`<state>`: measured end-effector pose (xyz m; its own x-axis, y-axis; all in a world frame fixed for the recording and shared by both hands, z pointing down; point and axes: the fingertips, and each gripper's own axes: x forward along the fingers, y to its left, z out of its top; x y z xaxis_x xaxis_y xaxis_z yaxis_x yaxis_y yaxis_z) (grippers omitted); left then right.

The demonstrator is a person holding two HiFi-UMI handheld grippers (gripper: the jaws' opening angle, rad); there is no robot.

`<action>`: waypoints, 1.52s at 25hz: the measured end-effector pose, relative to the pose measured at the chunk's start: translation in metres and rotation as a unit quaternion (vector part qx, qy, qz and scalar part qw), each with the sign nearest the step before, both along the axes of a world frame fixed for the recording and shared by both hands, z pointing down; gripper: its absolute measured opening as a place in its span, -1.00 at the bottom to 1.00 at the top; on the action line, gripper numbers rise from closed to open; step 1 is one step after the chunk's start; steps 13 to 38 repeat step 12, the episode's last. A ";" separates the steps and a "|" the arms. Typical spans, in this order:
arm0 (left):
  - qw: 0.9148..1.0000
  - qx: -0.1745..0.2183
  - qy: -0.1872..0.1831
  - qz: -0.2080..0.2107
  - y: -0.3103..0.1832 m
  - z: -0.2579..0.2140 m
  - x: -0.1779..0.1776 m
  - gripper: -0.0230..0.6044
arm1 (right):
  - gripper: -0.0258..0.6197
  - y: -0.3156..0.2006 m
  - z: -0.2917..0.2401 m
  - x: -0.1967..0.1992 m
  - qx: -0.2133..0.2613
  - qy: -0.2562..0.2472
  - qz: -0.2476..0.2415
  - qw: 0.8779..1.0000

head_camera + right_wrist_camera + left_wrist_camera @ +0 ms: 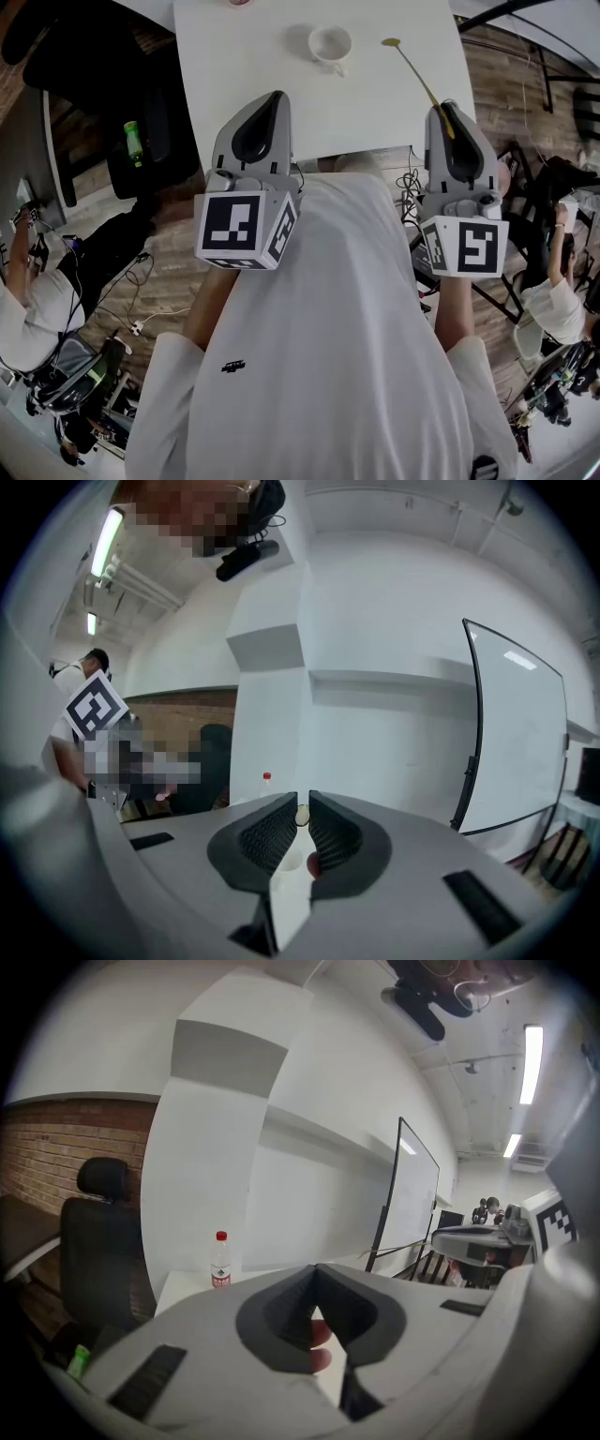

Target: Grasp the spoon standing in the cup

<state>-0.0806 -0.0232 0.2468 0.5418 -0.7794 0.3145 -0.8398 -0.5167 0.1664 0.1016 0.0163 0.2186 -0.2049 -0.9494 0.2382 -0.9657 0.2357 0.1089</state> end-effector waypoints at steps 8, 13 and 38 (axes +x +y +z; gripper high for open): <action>1.000 -0.005 -0.002 0.016 0.005 0.002 0.006 -0.89 | -0.80 0.006 0.003 -0.003 -0.003 -0.006 0.012 1.000; 1.000 -0.007 -0.003 0.018 0.009 0.002 0.006 -0.89 | -0.80 0.011 0.003 -0.003 -0.004 -0.008 0.014 1.000; 1.000 -0.007 -0.003 0.018 0.009 0.002 0.006 -0.89 | -0.80 0.011 0.003 -0.003 -0.004 -0.008 0.014 1.000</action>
